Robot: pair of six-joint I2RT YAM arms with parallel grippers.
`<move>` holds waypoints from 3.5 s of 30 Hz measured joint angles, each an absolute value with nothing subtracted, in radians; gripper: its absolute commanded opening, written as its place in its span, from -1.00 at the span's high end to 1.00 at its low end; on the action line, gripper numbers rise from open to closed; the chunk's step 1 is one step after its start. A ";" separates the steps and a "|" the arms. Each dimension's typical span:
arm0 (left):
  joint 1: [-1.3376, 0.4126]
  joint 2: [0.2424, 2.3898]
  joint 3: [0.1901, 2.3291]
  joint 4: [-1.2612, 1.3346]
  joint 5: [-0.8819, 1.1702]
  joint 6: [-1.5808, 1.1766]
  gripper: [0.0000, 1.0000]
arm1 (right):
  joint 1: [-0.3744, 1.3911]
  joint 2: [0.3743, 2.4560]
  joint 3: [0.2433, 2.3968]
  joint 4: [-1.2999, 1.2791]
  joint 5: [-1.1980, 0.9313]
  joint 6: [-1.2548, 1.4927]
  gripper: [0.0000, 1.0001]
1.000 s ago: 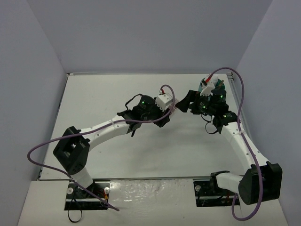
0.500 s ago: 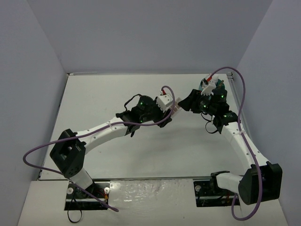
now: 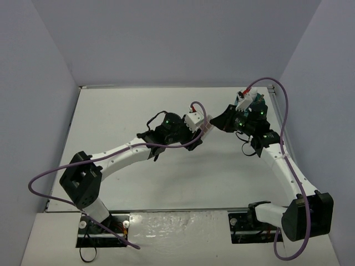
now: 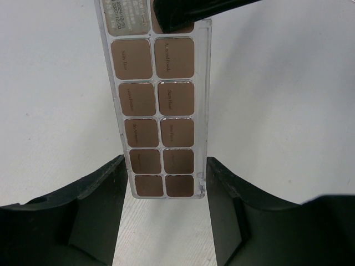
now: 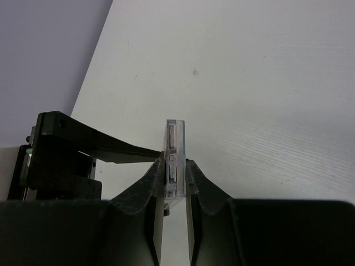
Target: Organize the makeup
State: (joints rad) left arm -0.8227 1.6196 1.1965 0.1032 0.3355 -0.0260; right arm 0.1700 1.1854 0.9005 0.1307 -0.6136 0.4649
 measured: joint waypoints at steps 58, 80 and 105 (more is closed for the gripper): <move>-0.279 0.883 1.011 -0.600 -0.253 -0.304 -0.94 | -0.154 1.711 1.277 0.399 0.261 0.278 1.00; -0.263 0.880 1.003 -0.593 -0.252 -0.298 -0.94 | -0.157 1.799 1.293 0.399 0.147 0.235 0.13; -0.253 0.805 1.002 -0.592 -0.252 -0.292 -0.94 | -0.157 1.027 1.138 0.092 0.056 0.238 -1.00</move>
